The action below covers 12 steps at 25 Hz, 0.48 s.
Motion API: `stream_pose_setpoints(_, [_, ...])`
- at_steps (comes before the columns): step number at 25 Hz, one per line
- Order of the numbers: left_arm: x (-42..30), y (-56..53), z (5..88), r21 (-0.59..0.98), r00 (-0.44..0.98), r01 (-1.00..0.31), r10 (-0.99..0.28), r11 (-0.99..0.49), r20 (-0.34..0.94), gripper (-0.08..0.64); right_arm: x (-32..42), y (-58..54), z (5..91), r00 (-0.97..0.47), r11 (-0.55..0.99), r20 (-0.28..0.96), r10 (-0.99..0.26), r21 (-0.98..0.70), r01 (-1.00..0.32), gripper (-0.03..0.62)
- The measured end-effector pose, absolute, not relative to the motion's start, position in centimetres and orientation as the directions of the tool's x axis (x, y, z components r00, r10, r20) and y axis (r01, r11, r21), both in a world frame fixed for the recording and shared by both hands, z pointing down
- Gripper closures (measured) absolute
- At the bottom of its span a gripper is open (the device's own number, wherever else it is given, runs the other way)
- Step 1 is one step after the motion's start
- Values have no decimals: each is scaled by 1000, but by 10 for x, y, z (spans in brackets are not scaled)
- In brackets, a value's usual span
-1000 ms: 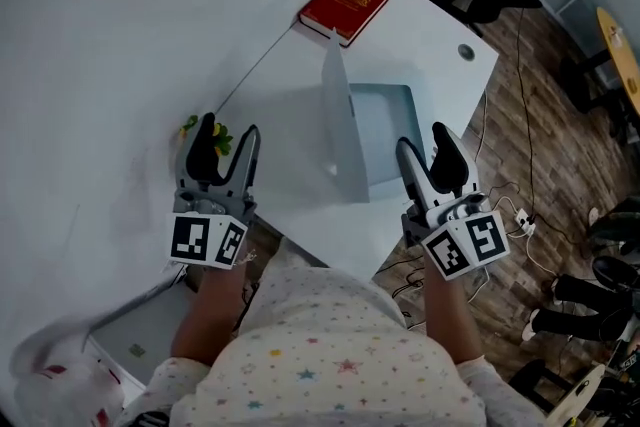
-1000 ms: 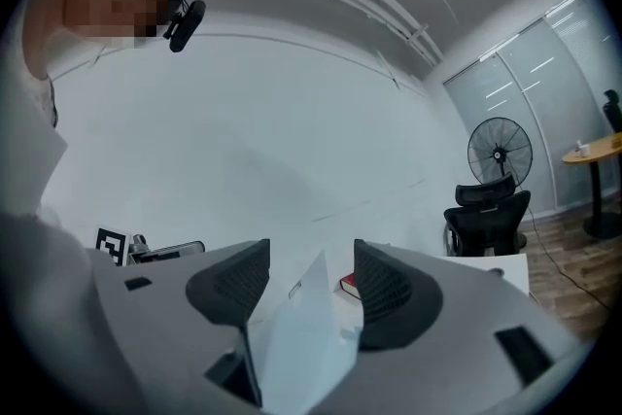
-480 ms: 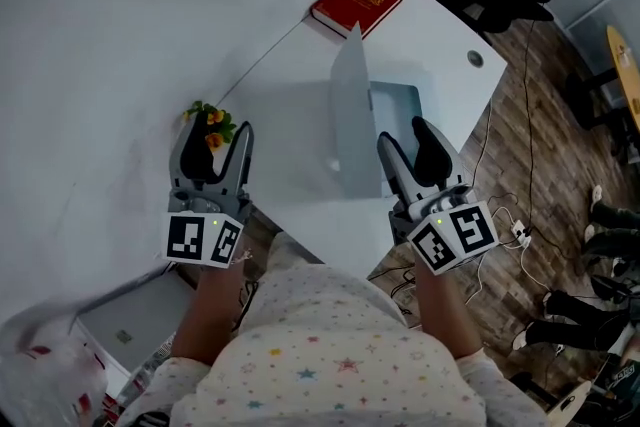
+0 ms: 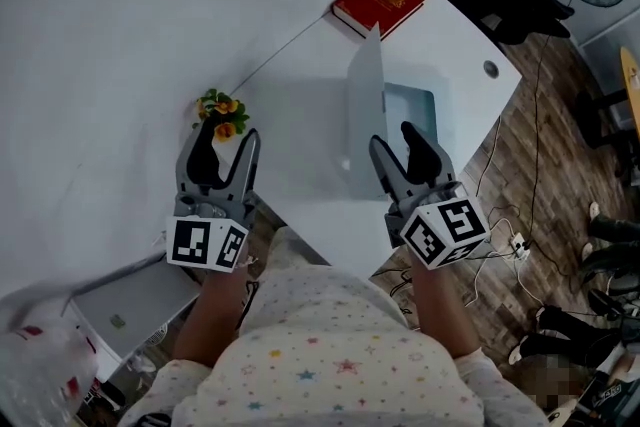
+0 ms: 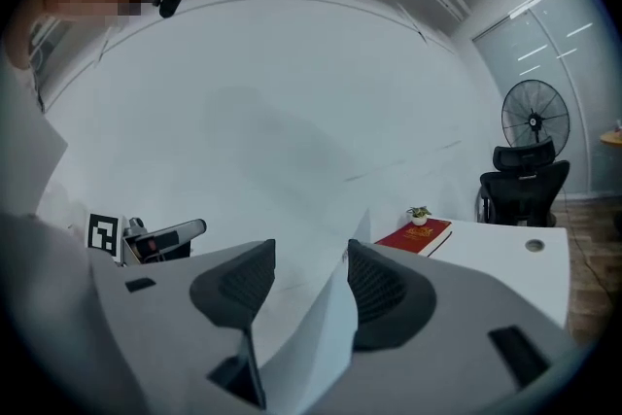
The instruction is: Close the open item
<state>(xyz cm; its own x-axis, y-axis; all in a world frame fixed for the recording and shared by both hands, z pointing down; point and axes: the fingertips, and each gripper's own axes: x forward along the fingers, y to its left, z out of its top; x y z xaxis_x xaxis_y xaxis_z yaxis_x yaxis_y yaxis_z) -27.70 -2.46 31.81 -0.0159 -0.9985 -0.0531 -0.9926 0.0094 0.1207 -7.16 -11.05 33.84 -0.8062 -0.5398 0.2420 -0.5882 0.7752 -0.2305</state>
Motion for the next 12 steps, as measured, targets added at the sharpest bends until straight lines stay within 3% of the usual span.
stream_pose_setpoints(5, [-275,-28,321,123,-2,-992,-999,-4,-50,299,-74,-110,361,-778,774,355,-518,-192,-603,396])
stream_pose_setpoints(8, [-271,-33,321,126,14,-992,-999,-20,-53,299,-69,-107,369,-765,767,379,-521,-187,-614,467])
stream_pose_setpoints(12, [-267,-39,323,128,34,-991,-998,-40,-51,299,-66,-105,367,-768,761,366,-525,-203,-617,494])
